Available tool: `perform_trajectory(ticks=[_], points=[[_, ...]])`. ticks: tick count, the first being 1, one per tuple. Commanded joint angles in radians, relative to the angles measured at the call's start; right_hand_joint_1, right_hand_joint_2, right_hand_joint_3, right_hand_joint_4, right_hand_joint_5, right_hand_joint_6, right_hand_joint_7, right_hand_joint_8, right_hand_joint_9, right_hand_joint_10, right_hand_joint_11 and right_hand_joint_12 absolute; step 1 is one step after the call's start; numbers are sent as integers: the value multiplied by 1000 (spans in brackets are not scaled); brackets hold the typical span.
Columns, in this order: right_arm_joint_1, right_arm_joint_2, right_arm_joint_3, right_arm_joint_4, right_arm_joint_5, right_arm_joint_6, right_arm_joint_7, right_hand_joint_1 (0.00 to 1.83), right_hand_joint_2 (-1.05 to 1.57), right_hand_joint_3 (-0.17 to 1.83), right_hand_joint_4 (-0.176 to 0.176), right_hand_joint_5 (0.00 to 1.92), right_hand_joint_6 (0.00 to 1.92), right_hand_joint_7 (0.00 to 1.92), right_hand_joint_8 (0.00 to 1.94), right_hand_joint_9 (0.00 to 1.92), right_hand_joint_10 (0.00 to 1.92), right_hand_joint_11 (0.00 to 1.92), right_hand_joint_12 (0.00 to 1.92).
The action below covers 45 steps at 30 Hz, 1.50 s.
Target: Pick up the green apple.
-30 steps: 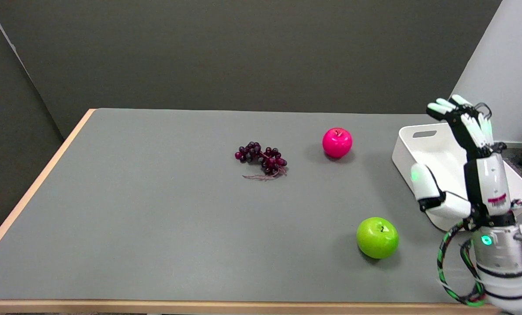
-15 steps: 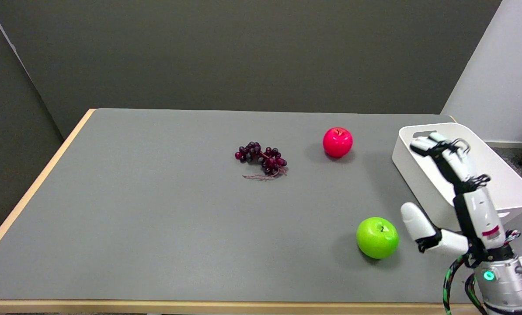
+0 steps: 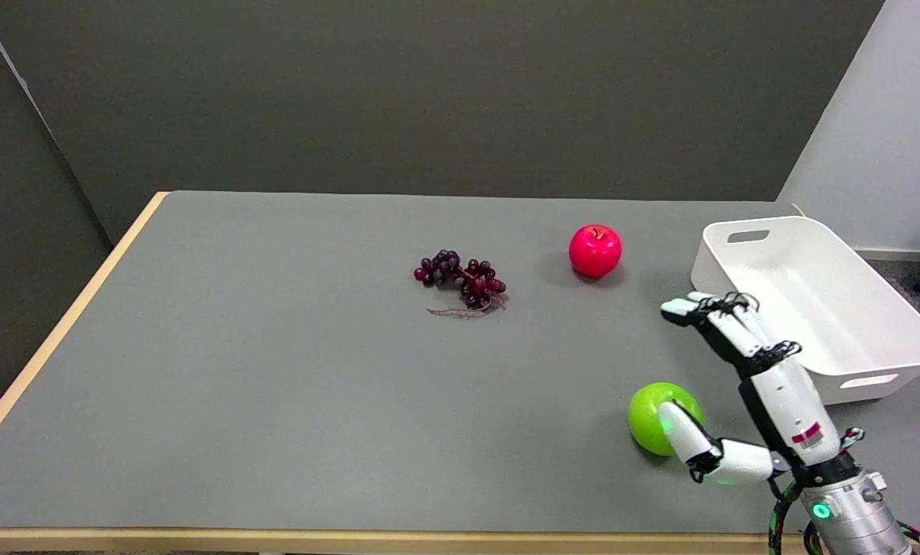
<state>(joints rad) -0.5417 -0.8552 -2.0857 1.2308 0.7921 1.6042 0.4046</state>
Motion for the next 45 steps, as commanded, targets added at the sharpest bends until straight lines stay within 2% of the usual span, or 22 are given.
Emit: perform_trajectory(ticks=[1, 27, 45], points=[[25, -11, -14, -51, -2, -124, -50, 333, 609, 948, 1, 293, 591, 349, 481, 134, 676, -1, 981], [41, -40, -17, -102, 39, -231, -47, 330, 611, 949, 0, 300, 602, 357, 490, 138, 679, -1, 983], [62, -45, -17, -125, 39, -238, -2, 333, 613, 951, -2, 303, 609, 357, 491, 139, 680, -1, 989]])
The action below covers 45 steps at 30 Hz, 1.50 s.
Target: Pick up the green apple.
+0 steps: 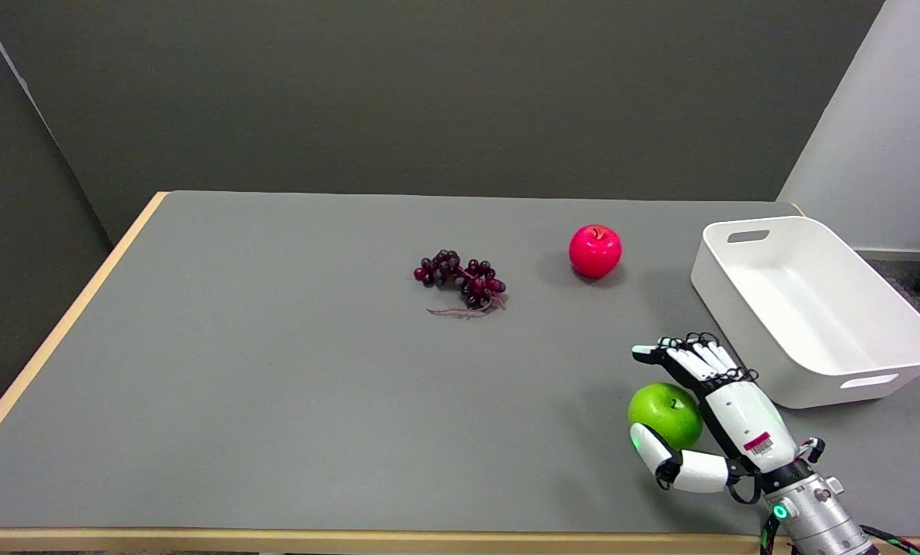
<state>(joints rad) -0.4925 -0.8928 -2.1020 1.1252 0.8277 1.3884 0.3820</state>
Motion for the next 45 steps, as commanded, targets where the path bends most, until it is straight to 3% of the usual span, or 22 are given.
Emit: perform_trajectory(ticks=[1, 8, 14, 17, 20, 23, 25, 27, 29, 31, 32, 38, 40, 42, 44, 45], points=[[13, -7, 0, -19, 4, -24, 20, 337, 613, 951, -2, 303, 610, 358, 492, 140, 681, -1, 990], [21, -9, 0, -28, 5, -54, 20, 345, 614, 951, -3, 305, 614, 360, 495, 151, 692, -1, 998], [29, -14, -2, -29, 4, -89, 12, 318, 628, 938, 0, 313, 613, 367, 480, 193, 734, -1, 1081], [38, -16, -2, -39, -6, -82, 11, 358, 678, 841, -2, 334, 613, 410, 454, 231, 799, 38, 1201], [49, -20, 0, -56, -22, -71, 11, 391, 682, 858, -4, 373, 710, 494, 577, 365, 970, 247, 1454], [61, -25, 0, -72, -36, -53, 9, 540, 706, 865, -23, 469, 941, 641, 809, 552, 1203, 476, 1858], [74, -34, 0, -91, -47, -33, 9, 584, 725, 862, -45, 506, 1044, 697, 903, 628, 1284, 386, 1921], [85, -45, 0, -110, -55, -8, 9, 666, 745, 866, -78, 580, 1218, 815, 1120, 754, 1393, 181, 1921], [96, -56, 0, -126, -63, 14, 8, 725, 751, 862, -113, 633, 1335, 837, 1478, 865, 1541, 135, 1921], [106, -65, 0, -144, -69, 37, 8, 984, 945, 639, -64, 739, 1492, 710, 1902, 831, 1890, 138, 1921], [108, -67, -1, -148, -69, 43, 8, 1009, 949, 638, -54, 756, 1502, 699, 1939, 818, 1921, 147, 1921], [135, -86, -2, -174, -72, 100, 8, 1026, 775, 944, -38, 838, 1547, 754, 1941, 834, 1921, 291, 1921], [147, -90, -1, -179, -72, 129, 8, 992, 707, 1149, 13, 848, 1684, 833, 1941, 900, 1921, 441, 1921], [163, -91, 1, -181, -72, 162, 8, 954, 719, 1211, 33, 820, 1798, 900, 1941, 1020, 1921, 612, 1921], [176, -90, 2, -173, -72, 184, 8, 989, 711, 828, 11, 894, 1905, 946, 1941, 1120, 1921, 787, 1921], [184, -89, 6, -166, -72, 195, 8, 1000, 705, 774, 13, 915, 1921, 972, 1941, 1154, 1921, 857, 1921]])
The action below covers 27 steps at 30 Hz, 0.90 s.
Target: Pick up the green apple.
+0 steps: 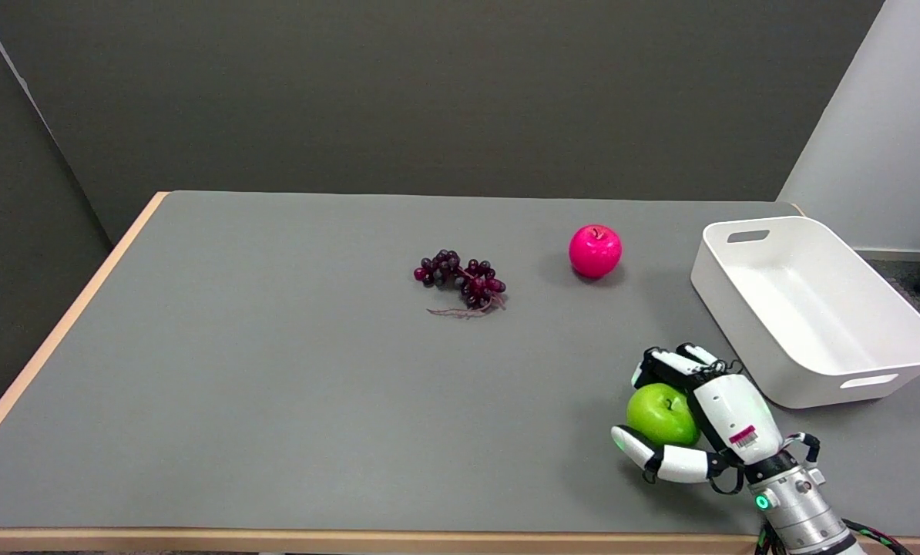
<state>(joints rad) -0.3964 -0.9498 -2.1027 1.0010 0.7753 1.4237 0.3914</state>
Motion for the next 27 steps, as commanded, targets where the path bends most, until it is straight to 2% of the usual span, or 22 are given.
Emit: perform_trajectory(ticks=[1, 4, 9, 15, 22, 27], points=[[95, -30, 8, -35, -19, 167, -2, 1008, 699, 778, 20, 927, 1921, 996, 1941, 1178, 1921, 910, 1921], [127, -20, 19, -6, -19, 189, -2, 1039, 644, 922, 33, 977, 1921, 1056, 1941, 1248, 1921, 1071, 1921], [194, 10, 44, 30, -20, 221, -2, 1058, 652, 939, 37, 1008, 1921, 1116, 1941, 1306, 1921, 1149, 1921], [249, 50, 141, 79, -51, 216, -2, 1079, 655, 951, 37, 1006, 1921, 1152, 1941, 1325, 1921, 1193, 1921], [265, 92, 358, 153, -137, 98, -2, 1080, 682, 942, 36, 1006, 1921, 1167, 1941, 1323, 1921, 1167, 1921], [264, 138, 475, 140, -118, -15, -2, 1084, 686, 945, 35, 998, 1921, 1164, 1941, 1323, 1921, 1170, 1921]])
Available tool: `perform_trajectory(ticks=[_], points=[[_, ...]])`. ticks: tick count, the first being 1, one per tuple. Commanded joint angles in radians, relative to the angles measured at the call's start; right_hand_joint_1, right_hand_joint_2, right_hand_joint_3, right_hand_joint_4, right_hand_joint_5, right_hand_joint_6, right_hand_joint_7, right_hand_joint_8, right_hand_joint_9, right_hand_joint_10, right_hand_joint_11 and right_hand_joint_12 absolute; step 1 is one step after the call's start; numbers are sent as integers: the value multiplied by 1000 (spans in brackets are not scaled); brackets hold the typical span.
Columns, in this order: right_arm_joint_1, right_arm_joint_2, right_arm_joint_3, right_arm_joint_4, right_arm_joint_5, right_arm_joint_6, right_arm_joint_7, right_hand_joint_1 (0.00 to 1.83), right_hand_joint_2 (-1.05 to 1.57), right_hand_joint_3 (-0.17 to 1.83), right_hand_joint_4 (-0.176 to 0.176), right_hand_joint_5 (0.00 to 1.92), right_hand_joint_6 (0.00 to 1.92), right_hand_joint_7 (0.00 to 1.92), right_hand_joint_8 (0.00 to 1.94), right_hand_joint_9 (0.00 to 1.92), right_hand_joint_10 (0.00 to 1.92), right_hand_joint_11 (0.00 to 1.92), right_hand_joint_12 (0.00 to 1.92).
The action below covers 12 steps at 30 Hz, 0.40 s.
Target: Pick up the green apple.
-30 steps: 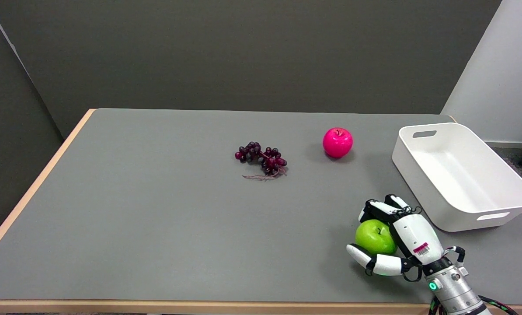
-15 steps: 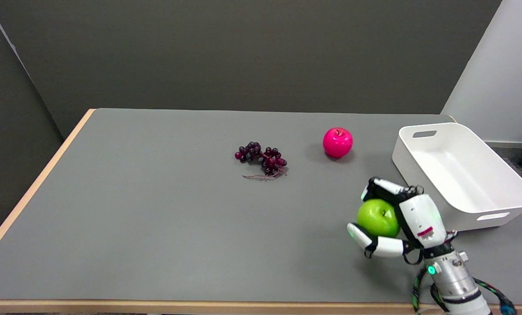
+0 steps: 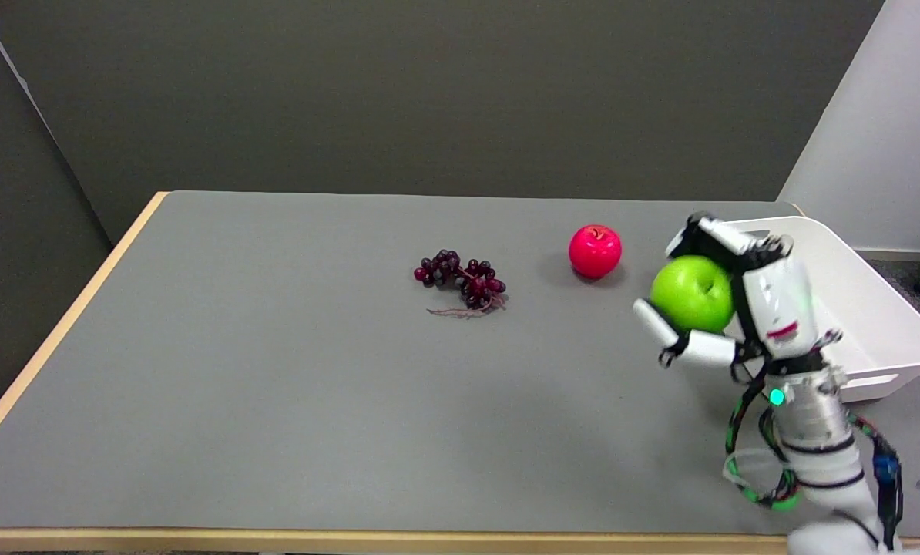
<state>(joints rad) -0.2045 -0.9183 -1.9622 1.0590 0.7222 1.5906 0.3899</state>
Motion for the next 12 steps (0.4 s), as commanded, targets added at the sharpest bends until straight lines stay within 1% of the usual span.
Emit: perform_trajectory(ticks=[1, 4, 8, 12], points=[[71, 115, 354, 72, -59, -205, 0, 1084, 686, 945, 35, 997, 1921, 1164, 1941, 1323, 1921, 1170, 1921], [73, 134, 404, 39, -46, -298, 0, 1086, 687, 938, 34, 995, 1921, 1165, 1941, 1323, 1921, 1160, 1921], [79, 137, 468, -16, -46, -422, 0, 1092, 686, 937, 33, 992, 1921, 1163, 1941, 1323, 1921, 1159, 1921], [94, 138, 530, -106, -34, -566, 0, 1091, 690, 932, 33, 991, 1921, 1162, 1941, 1322, 1921, 1148, 1921]])
